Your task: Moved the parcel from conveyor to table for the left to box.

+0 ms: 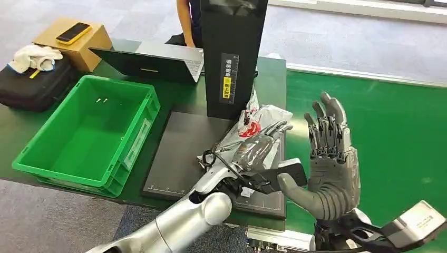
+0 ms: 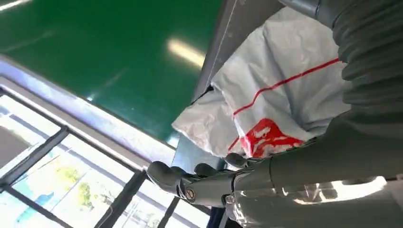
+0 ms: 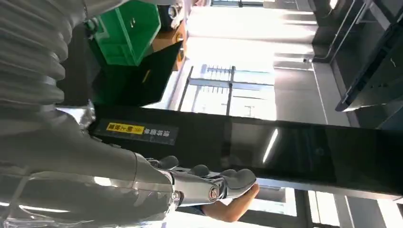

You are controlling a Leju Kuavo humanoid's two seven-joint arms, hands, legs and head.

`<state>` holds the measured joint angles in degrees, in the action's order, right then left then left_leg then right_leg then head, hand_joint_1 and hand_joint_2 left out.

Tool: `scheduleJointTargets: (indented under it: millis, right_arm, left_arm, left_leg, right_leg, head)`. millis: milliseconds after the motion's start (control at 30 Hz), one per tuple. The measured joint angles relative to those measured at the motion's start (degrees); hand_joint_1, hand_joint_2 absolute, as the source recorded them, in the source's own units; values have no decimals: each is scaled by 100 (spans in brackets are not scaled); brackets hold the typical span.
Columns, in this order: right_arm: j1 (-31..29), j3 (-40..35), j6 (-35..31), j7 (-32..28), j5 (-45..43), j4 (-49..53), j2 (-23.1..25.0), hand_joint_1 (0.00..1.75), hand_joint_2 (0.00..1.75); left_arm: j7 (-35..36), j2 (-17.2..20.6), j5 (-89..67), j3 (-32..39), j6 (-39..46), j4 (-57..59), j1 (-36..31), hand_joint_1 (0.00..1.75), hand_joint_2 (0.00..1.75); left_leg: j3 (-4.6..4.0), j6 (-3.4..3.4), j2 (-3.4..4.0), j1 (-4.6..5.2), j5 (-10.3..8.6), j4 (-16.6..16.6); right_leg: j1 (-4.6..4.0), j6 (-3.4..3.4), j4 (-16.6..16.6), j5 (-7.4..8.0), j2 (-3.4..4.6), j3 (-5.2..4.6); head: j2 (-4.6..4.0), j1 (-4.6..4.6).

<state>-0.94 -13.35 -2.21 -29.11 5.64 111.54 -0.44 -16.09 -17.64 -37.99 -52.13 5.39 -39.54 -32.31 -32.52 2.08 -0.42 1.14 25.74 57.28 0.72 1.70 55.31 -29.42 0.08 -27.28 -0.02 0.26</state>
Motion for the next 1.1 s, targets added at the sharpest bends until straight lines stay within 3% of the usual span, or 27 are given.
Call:
scheduleJointTargets:
  millis: [300, 800, 1100]
  right_arm:
    - [-61, -9, -28, -7, -5, 2, -9, 0, 175]
    - [-187, -33, -118, 24, -20, -37, -11, 0, 175]
    - [-177, 232, -719, 861, -90, -711, 15, 0, 175]
  left_arm:
    - [707, 63, -265, 35, 314, 642, -467, 0, 175]
    - [1171, 439, -489, 301, 547, 1954, -364, 0, 175]
    - [1218, 461, -579, 474, 604, 2022, -193, 0, 175]
  left_leg:
    - [8, -2, 0, 0, -2, 0]
    - [8, -6, 0, 0, -4, -2]
    - [17, -6, 1, 0, -4, -2]
  right_leg:
    - [0, 0, 3, 0, 1, 7]
    - [-1, -1, 7, -1, 1, 5]
    - [-1, -2, 6, 0, 1, 13]
  head:
    - [-2, 0]
    - [0, 0]
    - [-2, 0]
